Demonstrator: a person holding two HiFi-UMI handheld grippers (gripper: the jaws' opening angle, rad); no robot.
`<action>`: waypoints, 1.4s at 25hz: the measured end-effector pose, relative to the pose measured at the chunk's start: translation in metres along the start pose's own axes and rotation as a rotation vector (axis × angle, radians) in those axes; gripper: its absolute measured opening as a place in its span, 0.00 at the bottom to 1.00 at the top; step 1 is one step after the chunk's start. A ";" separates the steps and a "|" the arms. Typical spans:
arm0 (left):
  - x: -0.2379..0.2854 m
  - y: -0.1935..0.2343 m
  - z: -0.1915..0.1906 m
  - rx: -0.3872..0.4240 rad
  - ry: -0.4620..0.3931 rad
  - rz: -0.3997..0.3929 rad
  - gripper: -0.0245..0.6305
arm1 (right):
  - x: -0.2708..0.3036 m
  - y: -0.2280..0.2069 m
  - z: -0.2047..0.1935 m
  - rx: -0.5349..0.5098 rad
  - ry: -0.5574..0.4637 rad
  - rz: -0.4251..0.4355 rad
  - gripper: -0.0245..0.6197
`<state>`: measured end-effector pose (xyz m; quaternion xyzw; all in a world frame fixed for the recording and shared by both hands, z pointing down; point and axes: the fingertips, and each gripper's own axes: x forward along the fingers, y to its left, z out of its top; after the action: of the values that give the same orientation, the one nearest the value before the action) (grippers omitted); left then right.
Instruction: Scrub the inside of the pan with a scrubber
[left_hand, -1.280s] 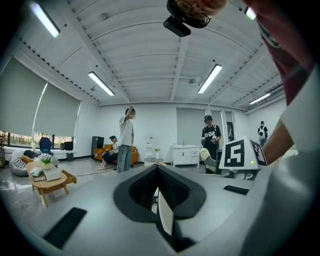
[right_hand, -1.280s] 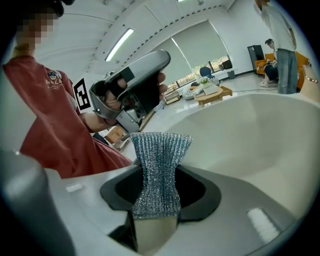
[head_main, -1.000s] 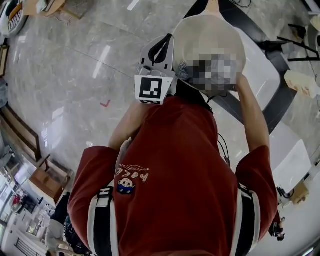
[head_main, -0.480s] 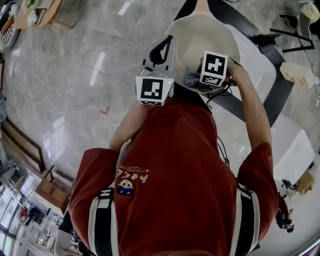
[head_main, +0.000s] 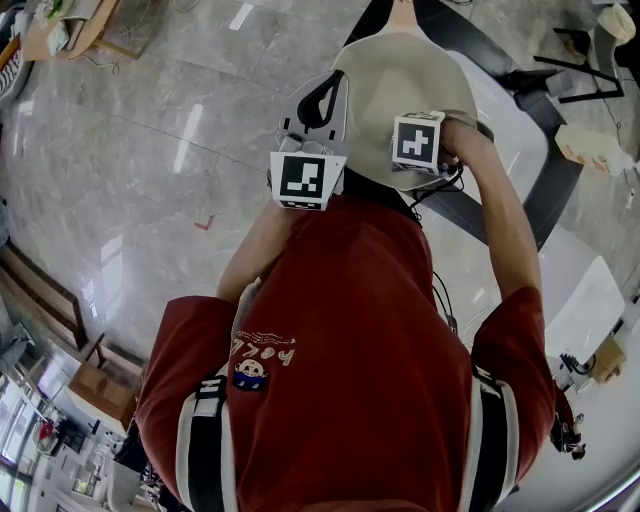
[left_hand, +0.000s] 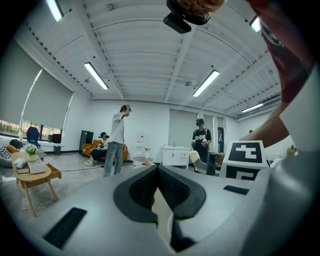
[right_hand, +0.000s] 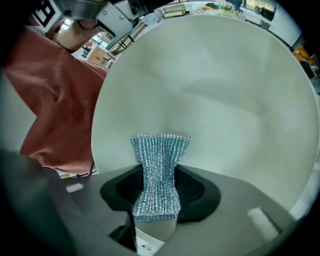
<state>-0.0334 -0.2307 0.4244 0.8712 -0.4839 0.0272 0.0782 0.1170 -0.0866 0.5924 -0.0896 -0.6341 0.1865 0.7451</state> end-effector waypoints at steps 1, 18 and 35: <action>0.000 0.000 0.000 0.001 0.000 0.000 0.05 | 0.001 -0.001 -0.001 0.001 0.014 -0.010 0.35; 0.008 -0.008 0.002 0.017 -0.013 -0.021 0.05 | -0.012 -0.085 -0.036 0.017 0.184 -0.470 0.35; 0.005 -0.007 0.000 0.045 0.006 -0.005 0.05 | -0.043 -0.142 -0.025 0.116 0.114 -0.835 0.35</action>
<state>-0.0247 -0.2314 0.4239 0.8738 -0.4808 0.0406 0.0601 0.1594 -0.2311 0.6013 0.2069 -0.5622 -0.1014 0.7943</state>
